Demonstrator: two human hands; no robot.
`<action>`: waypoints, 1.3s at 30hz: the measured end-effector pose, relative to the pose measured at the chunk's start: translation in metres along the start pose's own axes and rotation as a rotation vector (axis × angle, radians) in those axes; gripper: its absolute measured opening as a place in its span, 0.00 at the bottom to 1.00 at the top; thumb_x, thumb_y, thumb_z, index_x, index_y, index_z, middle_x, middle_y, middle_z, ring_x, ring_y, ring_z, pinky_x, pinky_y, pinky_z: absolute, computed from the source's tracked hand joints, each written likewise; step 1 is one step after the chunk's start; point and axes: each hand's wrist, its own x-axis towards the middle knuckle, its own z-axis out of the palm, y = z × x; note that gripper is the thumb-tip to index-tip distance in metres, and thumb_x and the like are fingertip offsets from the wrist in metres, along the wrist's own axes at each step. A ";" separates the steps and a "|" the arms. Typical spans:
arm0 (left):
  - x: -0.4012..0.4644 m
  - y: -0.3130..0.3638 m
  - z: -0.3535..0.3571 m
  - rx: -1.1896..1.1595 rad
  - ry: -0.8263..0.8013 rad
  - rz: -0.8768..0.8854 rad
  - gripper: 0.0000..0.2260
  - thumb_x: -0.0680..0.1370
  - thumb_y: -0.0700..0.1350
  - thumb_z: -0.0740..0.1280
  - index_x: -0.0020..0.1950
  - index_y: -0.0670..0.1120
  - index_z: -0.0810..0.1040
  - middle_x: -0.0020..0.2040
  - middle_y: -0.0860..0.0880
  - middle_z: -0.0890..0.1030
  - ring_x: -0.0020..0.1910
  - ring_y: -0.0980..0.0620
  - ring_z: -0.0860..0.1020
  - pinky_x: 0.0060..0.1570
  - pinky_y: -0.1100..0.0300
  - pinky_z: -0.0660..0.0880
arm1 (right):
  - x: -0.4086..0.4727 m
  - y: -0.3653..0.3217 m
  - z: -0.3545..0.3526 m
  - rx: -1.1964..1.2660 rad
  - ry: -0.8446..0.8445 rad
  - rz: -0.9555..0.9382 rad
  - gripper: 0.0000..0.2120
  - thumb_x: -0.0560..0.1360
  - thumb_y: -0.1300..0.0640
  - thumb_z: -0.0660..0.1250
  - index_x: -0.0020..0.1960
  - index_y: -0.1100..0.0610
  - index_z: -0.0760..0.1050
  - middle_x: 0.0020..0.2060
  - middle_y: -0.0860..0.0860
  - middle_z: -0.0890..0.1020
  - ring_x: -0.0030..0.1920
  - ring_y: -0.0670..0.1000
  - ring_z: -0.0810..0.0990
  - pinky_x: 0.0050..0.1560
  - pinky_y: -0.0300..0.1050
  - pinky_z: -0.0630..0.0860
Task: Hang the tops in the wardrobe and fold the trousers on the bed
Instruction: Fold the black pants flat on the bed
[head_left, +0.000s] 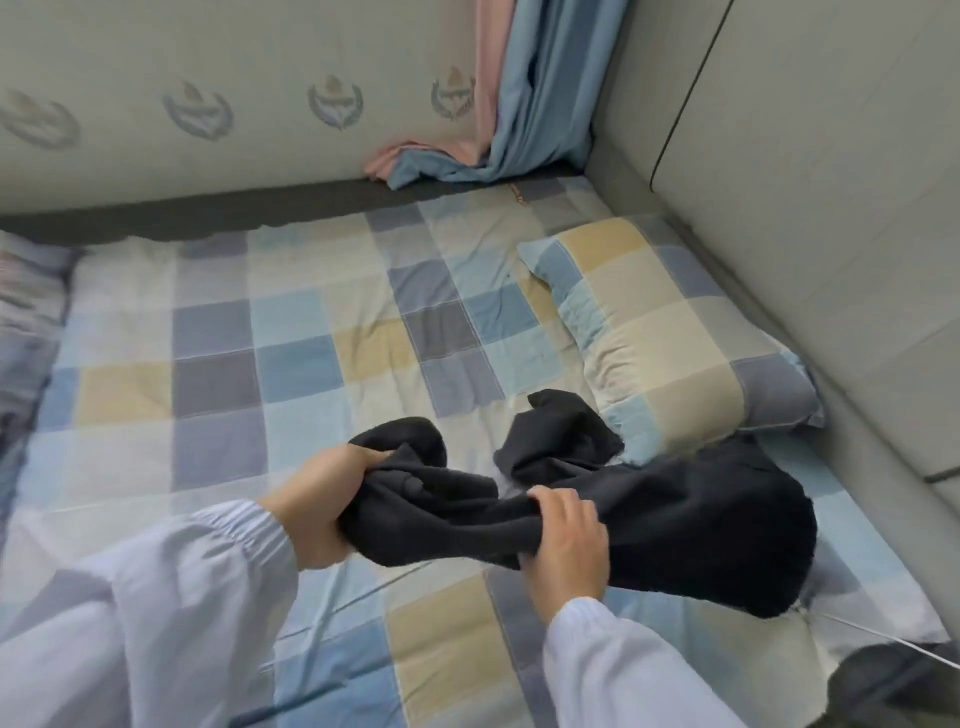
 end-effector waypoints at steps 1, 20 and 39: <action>-0.021 0.010 -0.021 0.021 -0.010 0.010 0.06 0.77 0.40 0.62 0.47 0.38 0.77 0.38 0.40 0.81 0.37 0.45 0.81 0.38 0.58 0.77 | 0.000 -0.002 -0.004 -0.066 0.016 0.046 0.29 0.47 0.59 0.81 0.46 0.51 0.78 0.41 0.50 0.80 0.40 0.55 0.79 0.36 0.48 0.76; -0.196 -0.016 -0.146 0.543 0.156 0.573 0.44 0.63 0.64 0.72 0.74 0.53 0.60 0.70 0.54 0.66 0.67 0.55 0.68 0.68 0.58 0.64 | 0.016 -0.283 -0.258 1.270 -0.490 0.469 0.15 0.70 0.51 0.66 0.49 0.62 0.77 0.42 0.59 0.78 0.45 0.59 0.78 0.53 0.55 0.76; -0.262 0.024 -0.085 -0.822 0.027 0.130 0.20 0.76 0.55 0.65 0.59 0.41 0.71 0.59 0.40 0.74 0.55 0.36 0.73 0.57 0.38 0.69 | 0.007 -0.323 -0.382 1.684 -0.314 0.323 0.17 0.80 0.58 0.53 0.35 0.58 0.71 0.24 0.53 0.73 0.33 0.53 0.73 0.37 0.42 0.71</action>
